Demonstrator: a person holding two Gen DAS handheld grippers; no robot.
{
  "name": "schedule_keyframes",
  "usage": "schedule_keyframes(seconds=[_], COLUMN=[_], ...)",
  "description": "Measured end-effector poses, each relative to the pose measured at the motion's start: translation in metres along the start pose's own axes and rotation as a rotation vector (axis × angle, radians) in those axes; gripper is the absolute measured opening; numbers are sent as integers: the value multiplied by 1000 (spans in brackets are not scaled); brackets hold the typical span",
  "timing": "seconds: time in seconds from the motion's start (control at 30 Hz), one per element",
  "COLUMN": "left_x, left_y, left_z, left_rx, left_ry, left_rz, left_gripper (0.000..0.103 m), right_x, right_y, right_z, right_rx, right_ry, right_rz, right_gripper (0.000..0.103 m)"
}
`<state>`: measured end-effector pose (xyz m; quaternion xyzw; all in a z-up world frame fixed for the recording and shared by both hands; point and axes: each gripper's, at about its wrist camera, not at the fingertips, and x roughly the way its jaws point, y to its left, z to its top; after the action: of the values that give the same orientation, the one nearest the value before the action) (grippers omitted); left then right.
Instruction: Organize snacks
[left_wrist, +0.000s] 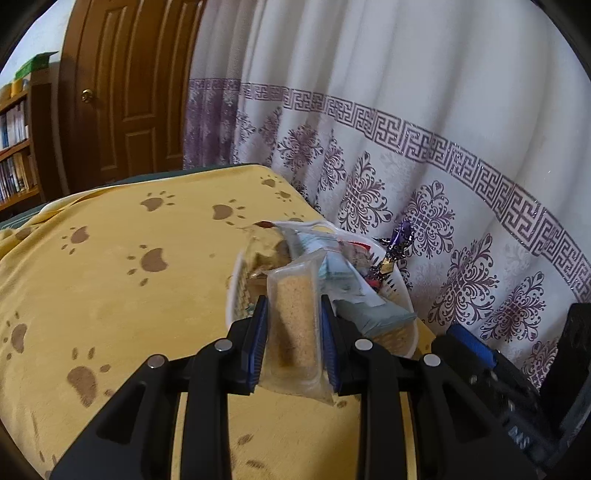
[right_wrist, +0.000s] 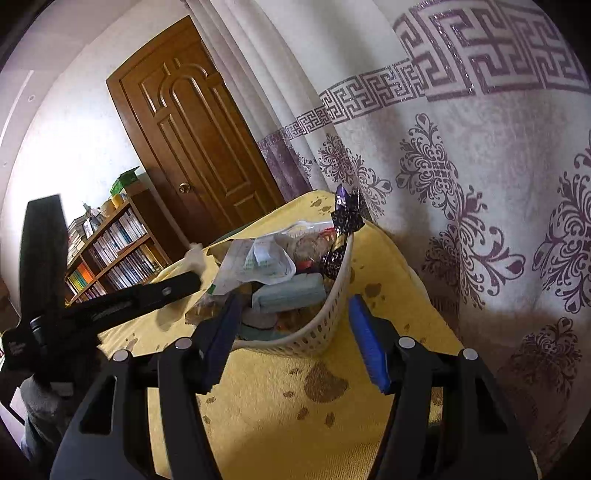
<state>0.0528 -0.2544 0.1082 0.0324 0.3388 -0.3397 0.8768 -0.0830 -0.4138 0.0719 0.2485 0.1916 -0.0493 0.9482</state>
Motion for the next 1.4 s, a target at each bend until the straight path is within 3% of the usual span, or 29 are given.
schedule_keyframes(seconds=[0.27,0.37,0.53,0.9,1.13,1.3,1.4], left_x=[35,40,27,-17,-32,-14,-4], left_y=[-9,-4,6,36,66,88,91], left_z=[11,8,5,-7,-50,-76,-82], left_rx=[28,13,-17,-74,-110,-185,-166], left_ry=[25,35,4,-50,1,91,103], left_rz=[13,10,-10,-2,47,91,105], left_gripper=[29,40,68,70,70,70,70], right_x=[3,0,0,-4,0,3,1], right_y=[-1,-2,-1,5,8,16,21], right_z=[-4,-5,-3,-6,-14,-18,-19], right_rx=[4,4,5,-6,-12,-25,-40], right_ry=[16,11,10,14,46,58,58], right_rz=[9,5,-2,0,1,11,16], right_gripper=[62,62,62,62,62,62,62])
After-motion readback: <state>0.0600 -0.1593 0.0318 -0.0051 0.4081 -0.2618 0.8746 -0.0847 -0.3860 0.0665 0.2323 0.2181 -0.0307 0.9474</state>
